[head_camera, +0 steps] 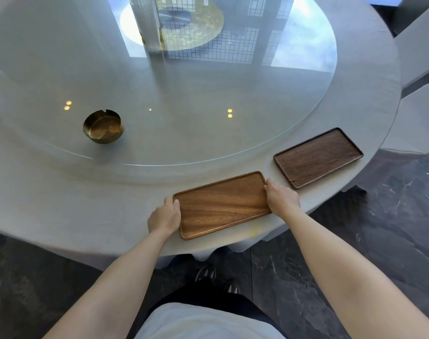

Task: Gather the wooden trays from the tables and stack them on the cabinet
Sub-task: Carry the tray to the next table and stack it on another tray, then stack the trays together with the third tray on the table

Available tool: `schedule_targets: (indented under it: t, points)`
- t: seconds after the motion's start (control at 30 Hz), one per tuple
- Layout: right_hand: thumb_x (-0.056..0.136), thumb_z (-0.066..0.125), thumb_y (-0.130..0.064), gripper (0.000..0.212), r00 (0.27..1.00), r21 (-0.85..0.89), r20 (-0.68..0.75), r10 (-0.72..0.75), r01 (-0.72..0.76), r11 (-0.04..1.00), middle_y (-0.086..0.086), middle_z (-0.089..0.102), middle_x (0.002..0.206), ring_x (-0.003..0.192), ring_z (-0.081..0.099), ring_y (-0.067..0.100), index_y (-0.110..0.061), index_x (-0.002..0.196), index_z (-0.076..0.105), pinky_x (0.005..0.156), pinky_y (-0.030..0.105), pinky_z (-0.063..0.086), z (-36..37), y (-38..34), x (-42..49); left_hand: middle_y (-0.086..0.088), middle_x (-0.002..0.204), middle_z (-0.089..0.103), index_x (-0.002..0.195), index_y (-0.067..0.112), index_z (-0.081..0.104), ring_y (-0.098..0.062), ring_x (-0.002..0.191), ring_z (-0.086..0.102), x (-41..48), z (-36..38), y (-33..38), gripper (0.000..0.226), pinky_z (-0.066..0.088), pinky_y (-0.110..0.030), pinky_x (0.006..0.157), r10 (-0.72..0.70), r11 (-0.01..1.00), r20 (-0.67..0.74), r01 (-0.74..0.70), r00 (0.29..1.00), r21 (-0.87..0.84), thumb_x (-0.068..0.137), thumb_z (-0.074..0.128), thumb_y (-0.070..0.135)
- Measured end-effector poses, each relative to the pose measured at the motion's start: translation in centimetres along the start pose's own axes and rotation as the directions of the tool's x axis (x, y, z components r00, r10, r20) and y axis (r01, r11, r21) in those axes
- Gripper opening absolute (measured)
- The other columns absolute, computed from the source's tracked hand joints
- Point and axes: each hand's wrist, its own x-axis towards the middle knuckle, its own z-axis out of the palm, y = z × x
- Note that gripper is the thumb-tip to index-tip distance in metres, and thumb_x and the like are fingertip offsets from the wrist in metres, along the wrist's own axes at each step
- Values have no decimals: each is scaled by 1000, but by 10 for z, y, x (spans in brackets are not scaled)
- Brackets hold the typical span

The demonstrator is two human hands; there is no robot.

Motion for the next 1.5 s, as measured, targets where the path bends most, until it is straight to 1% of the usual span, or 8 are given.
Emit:
schedule_targets:
  t: [0.1, 0.27, 0.5, 0.67, 0.87, 1.03, 1.27, 1.5]
  points:
    - [101, 23, -29, 33, 1000, 2, -14, 10, -10, 1000, 19, 67, 104, 94, 63, 38, -8, 115, 44, 64, 33, 36, -5, 0, 1, -27, 109, 64, 107, -2, 46, -42, 98, 59, 5, -12, 4, 39, 45, -41, 81, -7, 1000, -112, 5, 994, -23, 100, 23, 29]
    - [100, 24, -28, 33, 999, 66, -37, 24, -21, 998, 17, 65, 111, 98, 62, 37, -7, 121, 40, 67, 35, 36, -19, 2, 3, -27, 112, 62, 107, -2, 44, -44, 101, 59, 15, -29, 35, 35, 45, -44, 82, 68, 996, -220, -80, 973, -45, 100, 29, 29]
    - [101, 25, -35, 39, 989, 155, -135, 63, -42, 987, 14, 53, 121, 110, 52, 30, -5, 121, 41, 69, 36, 39, -46, 52, 23, -23, 117, 61, 110, 2, 45, -42, 103, 58, 7, -11, 124, 34, 44, -41, 82, 266, 964, -153, -263, 952, 42, 99, 32, 31]
    - [101, 26, -35, 42, 980, 197, -169, 101, -66, 978, 15, 47, 127, 114, 48, 30, -4, 126, 40, 76, 40, 47, -68, 122, 49, -21, 120, 62, 117, 3, 43, -42, 105, 59, -8, 25, 199, 35, 45, -43, 82, 298, 954, -158, -296, 941, 40, 99, 34, 32]
    - [101, 26, -34, 42, 987, 234, -140, 75, -41, 972, 16, 46, 127, 114, 47, 31, -2, 126, 39, 85, 41, 45, -83, 208, 81, -22, 109, 67, 104, 7, 47, -39, 101, 62, -22, 72, 269, 34, 47, -40, 79, 203, 977, -143, -191, 969, 95, 100, 30, 36]
    - [101, 27, -35, 44, 994, 221, -104, 33, -9, 975, 16, 45, 128, 116, 46, 31, -1, 126, 38, 87, 42, 46, -84, 252, 101, -21, 119, 63, 123, 4, 45, -39, 111, 58, -24, 99, 304, 48, 46, -41, 88, 19, 993, -109, -6, 994, 121, 99, 26, 42]
    - [101, 27, -36, 43, 999, 237, -33, 19, -11, 971, 18, 53, 126, 116, 48, 34, -1, 121, 41, 84, 43, 46, -77, 273, 121, -20, 130, 55, 128, 1, 45, -37, 120, 52, -21, 115, 319, 60, 43, -39, 93, -205, 975, 8, 204, 979, 91, 98, 24, 48]
    - [100, 31, -35, 41, 999, 304, -24, 26, -18, 953, 18, 57, 120, 112, 52, 34, 0, 115, 46, 82, 40, 45, -73, 277, 131, -19, 125, 59, 123, 0, 49, -37, 115, 56, -12, 119, 319, 62, 45, -38, 88, -239, 966, -14, 239, 971, 97, 96, 28, 52]
